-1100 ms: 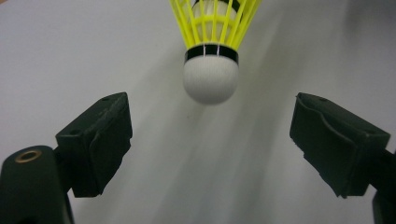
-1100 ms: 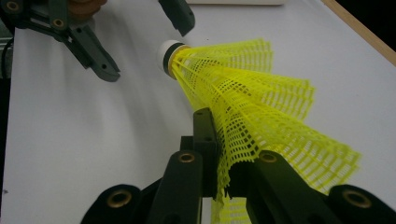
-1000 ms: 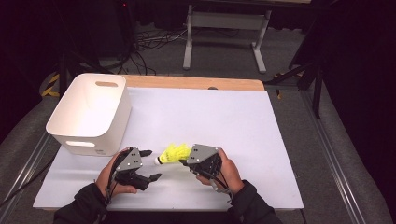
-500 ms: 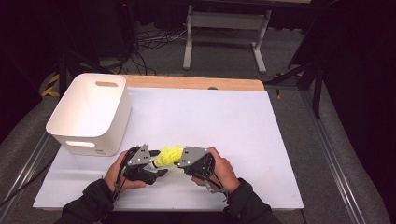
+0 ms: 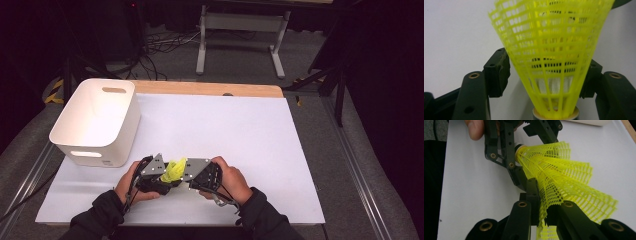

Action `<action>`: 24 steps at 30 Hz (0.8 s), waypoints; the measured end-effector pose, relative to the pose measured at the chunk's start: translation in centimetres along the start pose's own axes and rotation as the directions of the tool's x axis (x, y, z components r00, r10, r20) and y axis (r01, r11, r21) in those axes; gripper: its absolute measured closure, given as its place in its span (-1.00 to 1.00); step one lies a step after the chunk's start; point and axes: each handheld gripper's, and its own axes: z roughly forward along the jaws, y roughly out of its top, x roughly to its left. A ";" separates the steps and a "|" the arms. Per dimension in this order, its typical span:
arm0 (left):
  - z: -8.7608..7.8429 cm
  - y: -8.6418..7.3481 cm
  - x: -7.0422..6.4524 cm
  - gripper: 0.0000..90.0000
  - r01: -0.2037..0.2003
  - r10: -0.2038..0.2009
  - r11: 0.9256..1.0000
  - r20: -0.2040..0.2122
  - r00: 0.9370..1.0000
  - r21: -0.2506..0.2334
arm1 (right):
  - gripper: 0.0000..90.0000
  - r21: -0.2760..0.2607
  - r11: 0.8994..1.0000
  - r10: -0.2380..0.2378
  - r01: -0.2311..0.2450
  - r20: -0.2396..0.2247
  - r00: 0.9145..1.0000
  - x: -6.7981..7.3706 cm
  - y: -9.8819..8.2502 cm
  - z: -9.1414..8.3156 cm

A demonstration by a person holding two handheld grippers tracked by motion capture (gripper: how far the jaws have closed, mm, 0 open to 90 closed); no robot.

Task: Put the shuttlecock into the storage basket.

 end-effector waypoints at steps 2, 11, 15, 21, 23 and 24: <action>0.0 0.1 0.0 -0.13 -0.001 0.001 1.000 0.004 1.000 -0.003 | 0.87 0.008 1.000 -0.004 0.004 -0.006 1.000 0.1 0.3 0.0; 0.1 0.0 0.1 -0.04 0.008 -0.008 1.000 0.012 1.000 -0.013 | 0.82 0.014 1.000 -0.006 0.007 -0.025 1.000 -0.1 1.1 0.1; -0.1 0.1 0.2 -0.02 0.010 -0.009 0.998 0.015 1.000 -0.059 | 0.74 0.008 1.000 -0.008 0.008 -0.035 0.999 -0.2 1.7 -0.1; -0.7 0.1 0.2 0.00 0.002 -0.001 0.993 0.013 1.000 -0.118 | 0.60 -0.023 1.000 -0.004 0.003 -0.050 0.999 -0.2 2.5 -0.5; -0.8 0.1 0.2 0.01 0.000 0.002 0.992 0.010 1.000 -0.123 | 0.57 -0.026 1.000 -0.006 0.004 -0.054 0.999 -0.1 2.6 -0.5; -0.9 0.1 0.2 0.01 0.000 0.001 0.992 0.008 1.000 -0.129 | 0.52 -0.027 1.000 -0.007 0.005 -0.056 0.998 -0.1 2.7 -0.5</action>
